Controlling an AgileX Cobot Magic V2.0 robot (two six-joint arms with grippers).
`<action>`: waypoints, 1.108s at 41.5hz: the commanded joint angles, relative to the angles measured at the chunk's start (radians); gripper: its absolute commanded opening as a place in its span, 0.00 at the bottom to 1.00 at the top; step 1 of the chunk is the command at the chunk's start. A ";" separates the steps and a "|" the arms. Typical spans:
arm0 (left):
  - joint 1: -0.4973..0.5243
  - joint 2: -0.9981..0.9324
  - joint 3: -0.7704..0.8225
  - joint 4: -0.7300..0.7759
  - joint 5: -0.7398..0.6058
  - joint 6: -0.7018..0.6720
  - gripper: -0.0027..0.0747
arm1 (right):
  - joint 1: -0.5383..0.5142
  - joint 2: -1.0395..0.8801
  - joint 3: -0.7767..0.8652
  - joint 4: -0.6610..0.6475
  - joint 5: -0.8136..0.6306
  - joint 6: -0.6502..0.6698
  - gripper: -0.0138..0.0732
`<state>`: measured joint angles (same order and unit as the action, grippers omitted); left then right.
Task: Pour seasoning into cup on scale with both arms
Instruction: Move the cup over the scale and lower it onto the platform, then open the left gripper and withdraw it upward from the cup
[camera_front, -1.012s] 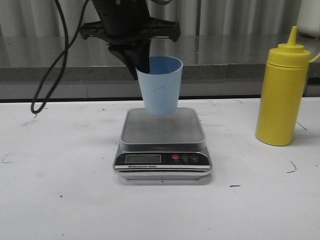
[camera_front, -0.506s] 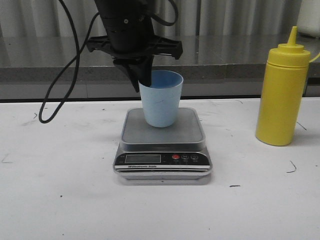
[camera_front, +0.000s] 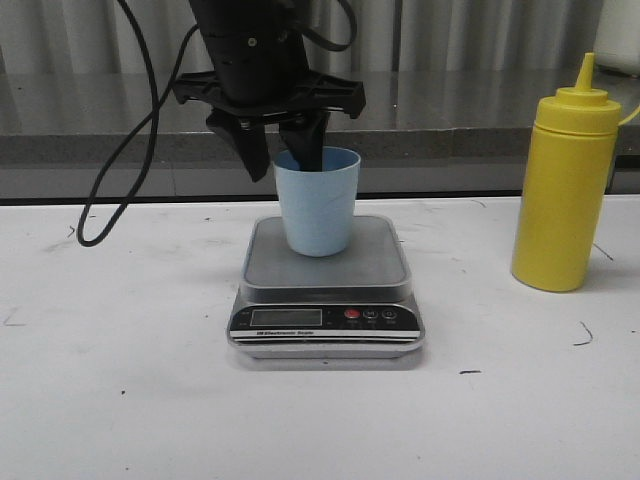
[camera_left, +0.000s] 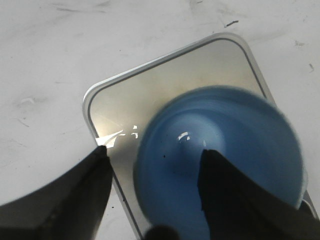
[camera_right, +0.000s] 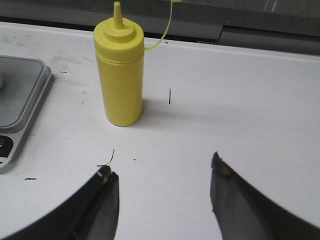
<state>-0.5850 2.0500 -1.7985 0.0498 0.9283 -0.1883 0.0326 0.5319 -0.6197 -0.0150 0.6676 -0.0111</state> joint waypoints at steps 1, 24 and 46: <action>-0.006 -0.096 -0.034 0.004 -0.024 -0.003 0.55 | -0.001 0.009 -0.025 -0.011 -0.071 -0.011 0.66; -0.007 -0.682 0.217 0.070 -0.065 0.130 0.55 | -0.001 0.009 -0.025 -0.011 -0.071 -0.011 0.66; -0.007 -1.247 0.787 0.068 -0.145 0.043 0.55 | -0.001 0.009 -0.025 -0.011 -0.071 -0.011 0.66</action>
<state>-0.5850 0.8692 -1.0353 0.1166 0.8553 -0.1144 0.0326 0.5319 -0.6197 -0.0150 0.6676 -0.0111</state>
